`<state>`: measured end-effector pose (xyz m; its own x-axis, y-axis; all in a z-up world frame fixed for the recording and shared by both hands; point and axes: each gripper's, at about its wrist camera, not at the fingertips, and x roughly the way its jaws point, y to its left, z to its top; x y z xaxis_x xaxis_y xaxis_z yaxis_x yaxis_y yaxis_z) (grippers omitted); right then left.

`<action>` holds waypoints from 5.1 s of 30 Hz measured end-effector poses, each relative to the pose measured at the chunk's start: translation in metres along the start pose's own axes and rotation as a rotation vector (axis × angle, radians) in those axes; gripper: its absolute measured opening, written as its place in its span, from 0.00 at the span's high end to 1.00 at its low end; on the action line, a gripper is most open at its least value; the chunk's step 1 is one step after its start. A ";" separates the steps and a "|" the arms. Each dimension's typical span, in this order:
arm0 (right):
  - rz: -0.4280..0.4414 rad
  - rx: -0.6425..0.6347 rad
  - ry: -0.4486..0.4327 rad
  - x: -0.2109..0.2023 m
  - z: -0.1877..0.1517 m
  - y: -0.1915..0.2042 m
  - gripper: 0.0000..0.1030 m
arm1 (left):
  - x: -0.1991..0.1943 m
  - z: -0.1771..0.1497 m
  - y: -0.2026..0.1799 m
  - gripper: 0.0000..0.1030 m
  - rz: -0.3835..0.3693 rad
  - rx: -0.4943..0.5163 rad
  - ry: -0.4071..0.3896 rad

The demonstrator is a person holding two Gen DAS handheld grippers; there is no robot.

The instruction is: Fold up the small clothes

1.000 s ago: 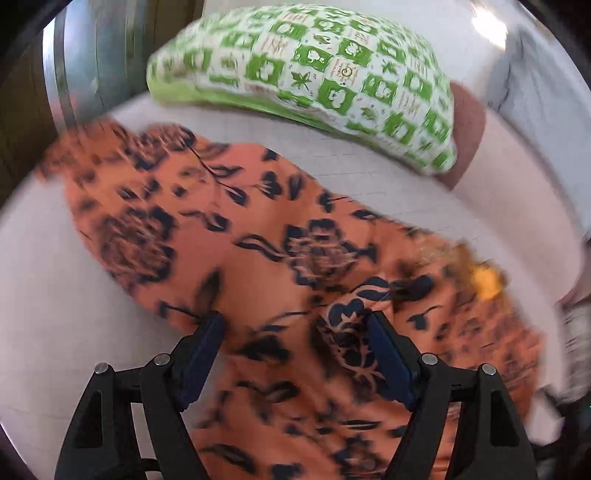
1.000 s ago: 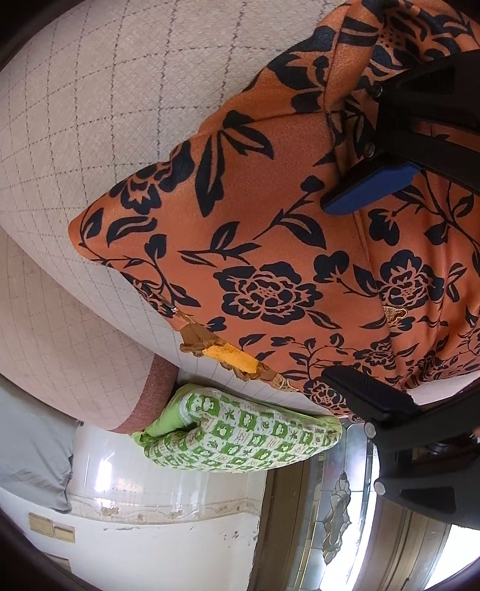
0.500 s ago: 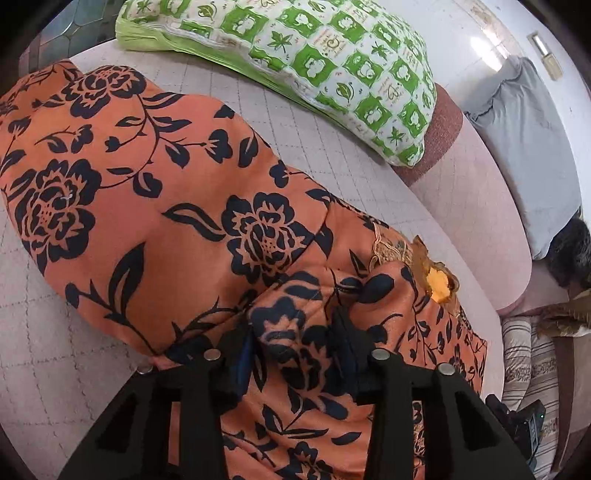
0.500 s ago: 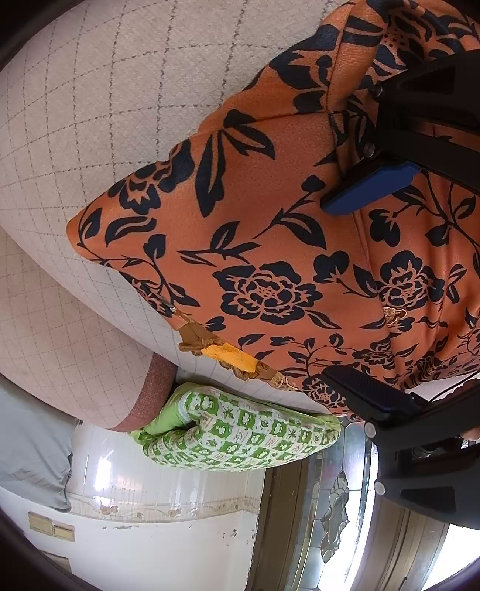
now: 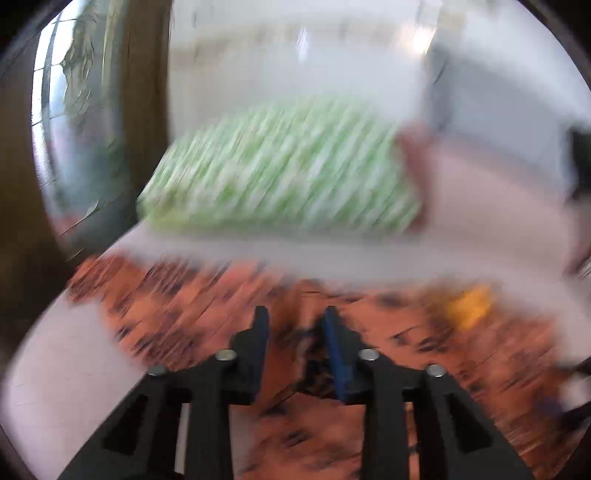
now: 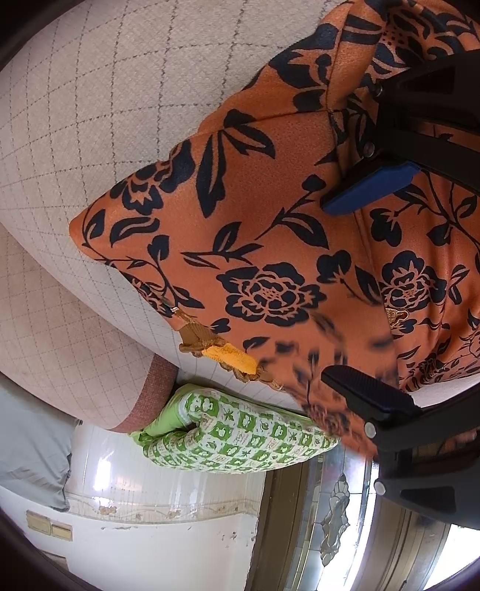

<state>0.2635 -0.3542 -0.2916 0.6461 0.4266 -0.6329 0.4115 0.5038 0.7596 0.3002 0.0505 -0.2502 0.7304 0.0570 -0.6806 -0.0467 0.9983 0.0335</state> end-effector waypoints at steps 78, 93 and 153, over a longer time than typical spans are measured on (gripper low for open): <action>-0.106 -0.083 -0.281 -0.060 0.031 0.022 0.25 | -0.077 -0.009 -0.117 0.20 -0.224 0.189 0.010; -0.156 -0.397 -0.154 0.008 -0.005 0.096 0.24 | 0.058 0.005 0.001 0.19 0.007 -0.263 0.352; -0.429 -0.384 -0.136 0.020 0.053 0.063 0.92 | 0.035 0.008 0.001 0.17 0.043 -0.235 0.314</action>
<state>0.3363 -0.3535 -0.2484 0.5607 0.0375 -0.8272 0.4081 0.8567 0.3154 0.3310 0.0532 -0.2684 0.4818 0.0574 -0.8744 -0.2541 0.9641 -0.0767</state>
